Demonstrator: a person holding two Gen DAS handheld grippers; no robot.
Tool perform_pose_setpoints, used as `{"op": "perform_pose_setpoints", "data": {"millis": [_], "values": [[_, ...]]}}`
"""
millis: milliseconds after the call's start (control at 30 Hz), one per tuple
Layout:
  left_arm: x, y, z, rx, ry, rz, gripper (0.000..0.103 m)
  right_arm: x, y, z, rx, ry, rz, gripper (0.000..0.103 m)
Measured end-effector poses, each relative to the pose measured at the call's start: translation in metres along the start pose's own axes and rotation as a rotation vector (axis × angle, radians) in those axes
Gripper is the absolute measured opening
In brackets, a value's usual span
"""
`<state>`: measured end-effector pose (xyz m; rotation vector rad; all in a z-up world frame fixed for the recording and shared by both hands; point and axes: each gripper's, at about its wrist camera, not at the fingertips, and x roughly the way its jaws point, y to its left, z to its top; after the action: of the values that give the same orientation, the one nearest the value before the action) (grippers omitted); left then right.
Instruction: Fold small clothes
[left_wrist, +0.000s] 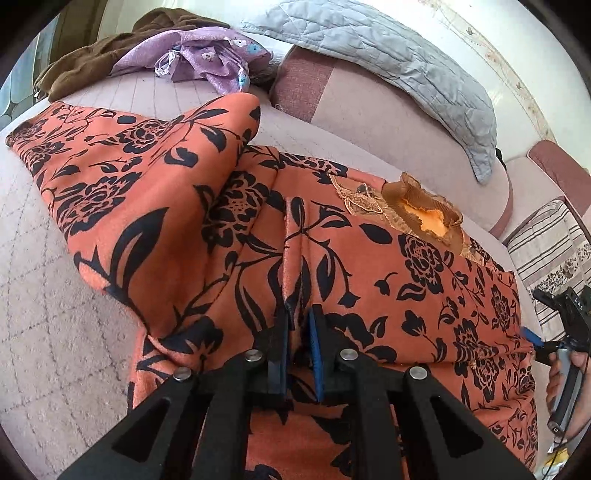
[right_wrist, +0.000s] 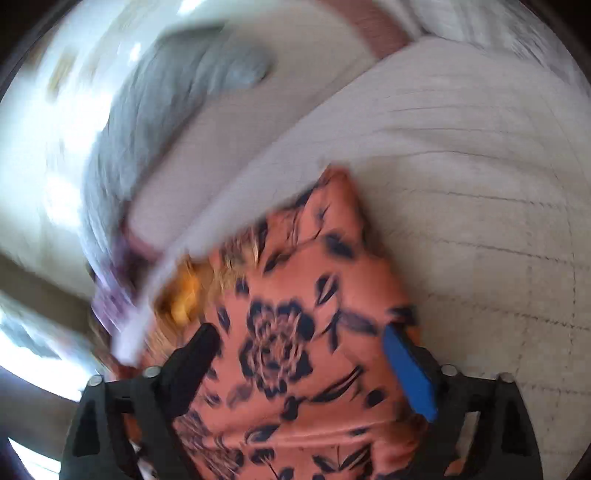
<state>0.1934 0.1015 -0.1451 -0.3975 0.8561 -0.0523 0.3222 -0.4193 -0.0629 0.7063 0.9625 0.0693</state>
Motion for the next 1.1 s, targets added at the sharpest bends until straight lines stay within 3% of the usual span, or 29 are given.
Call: {"op": "perform_pose_setpoints", "data": {"millis": [67,433,700,733,800,867,933,967,1033,1100], "values": [[0.001,0.002,0.0,-0.005,-0.002,-0.006,0.012,-0.016,0.001,0.003,-0.038,-0.06,-0.102,0.093],[-0.005,0.002,-0.003,-0.004,-0.007,-0.007,0.012,-0.043,-0.015,0.028,-0.117,-0.058,-0.11,0.093],[-0.004,0.001,-0.002,0.003,-0.006,0.001,0.013,0.016,0.005,0.046,-0.23,0.055,-0.127,0.09],[-0.004,0.0,-0.002,0.002,-0.006,0.0,0.013,0.023,0.006,0.046,-0.24,0.068,-0.13,0.084],[-0.004,0.001,-0.002,0.0,-0.005,-0.002,0.013,0.041,0.012,0.044,-0.283,0.119,-0.166,0.014],[-0.004,0.002,-0.002,-0.002,-0.007,-0.007,0.013,0.042,0.026,0.043,-0.345,0.105,-0.199,0.011],[-0.003,0.002,-0.002,-0.007,-0.008,-0.011,0.013,0.024,0.051,0.041,-0.424,0.002,-0.201,0.011],[-0.002,0.003,-0.002,-0.006,-0.008,-0.01,0.013,0.025,0.054,0.042,-0.444,-0.018,-0.246,0.011],[-0.003,0.003,-0.003,-0.009,-0.01,-0.015,0.013,0.052,0.04,0.039,-0.429,0.106,-0.346,0.016],[-0.003,0.004,-0.003,-0.014,-0.009,-0.02,0.013,0.049,0.035,0.032,-0.45,0.068,-0.365,0.031]]}}
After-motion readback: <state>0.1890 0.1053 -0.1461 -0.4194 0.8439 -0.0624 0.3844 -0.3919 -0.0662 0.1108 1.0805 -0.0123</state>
